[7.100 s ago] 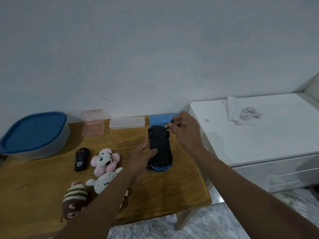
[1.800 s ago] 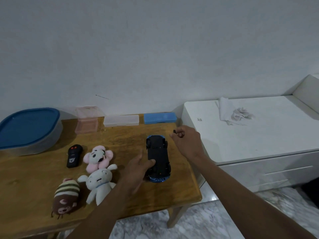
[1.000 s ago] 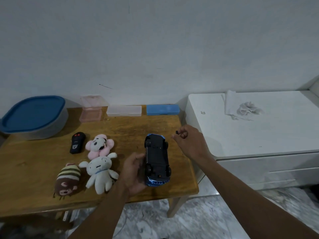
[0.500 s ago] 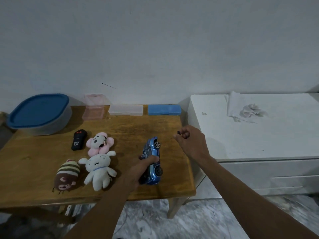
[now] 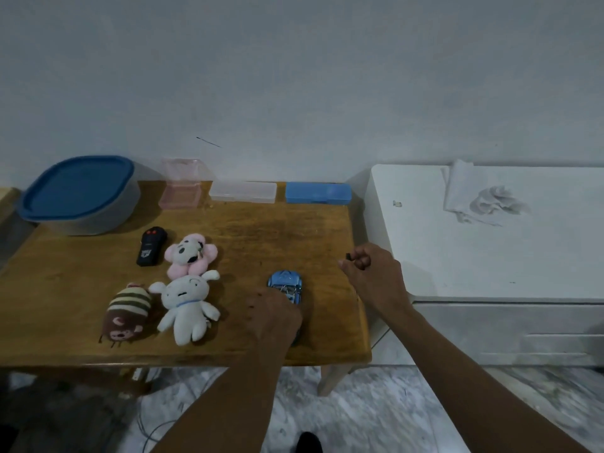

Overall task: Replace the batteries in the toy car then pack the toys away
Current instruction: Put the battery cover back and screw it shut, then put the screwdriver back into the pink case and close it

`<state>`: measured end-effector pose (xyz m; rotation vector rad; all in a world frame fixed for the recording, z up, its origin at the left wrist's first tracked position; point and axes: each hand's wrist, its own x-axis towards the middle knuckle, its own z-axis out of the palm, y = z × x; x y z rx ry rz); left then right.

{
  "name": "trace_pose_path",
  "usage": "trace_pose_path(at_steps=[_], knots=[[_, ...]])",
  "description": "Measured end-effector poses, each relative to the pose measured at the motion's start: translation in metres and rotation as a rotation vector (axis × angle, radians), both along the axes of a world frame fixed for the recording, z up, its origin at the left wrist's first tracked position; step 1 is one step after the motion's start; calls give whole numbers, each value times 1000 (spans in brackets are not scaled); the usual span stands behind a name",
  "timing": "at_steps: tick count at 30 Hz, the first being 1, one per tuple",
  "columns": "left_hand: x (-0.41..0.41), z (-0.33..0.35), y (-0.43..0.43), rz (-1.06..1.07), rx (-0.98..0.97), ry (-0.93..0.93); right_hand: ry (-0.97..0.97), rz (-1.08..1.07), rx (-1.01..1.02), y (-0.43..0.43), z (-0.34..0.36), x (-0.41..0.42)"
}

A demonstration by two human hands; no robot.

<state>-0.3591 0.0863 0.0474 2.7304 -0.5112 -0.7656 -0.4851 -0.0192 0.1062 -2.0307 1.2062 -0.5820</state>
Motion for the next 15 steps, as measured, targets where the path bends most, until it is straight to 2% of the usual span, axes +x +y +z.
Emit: trace_pose_path(at_steps=[5,11,15], knots=[[-1,-16,-7,51,80,-45,22,-1,13,-1,-5,-2],[3,-14,-5,36,70,-26,28,14,29,-3,-4,5],[20,3,3,14,-134,-95,31,57,17,-7,3,21]])
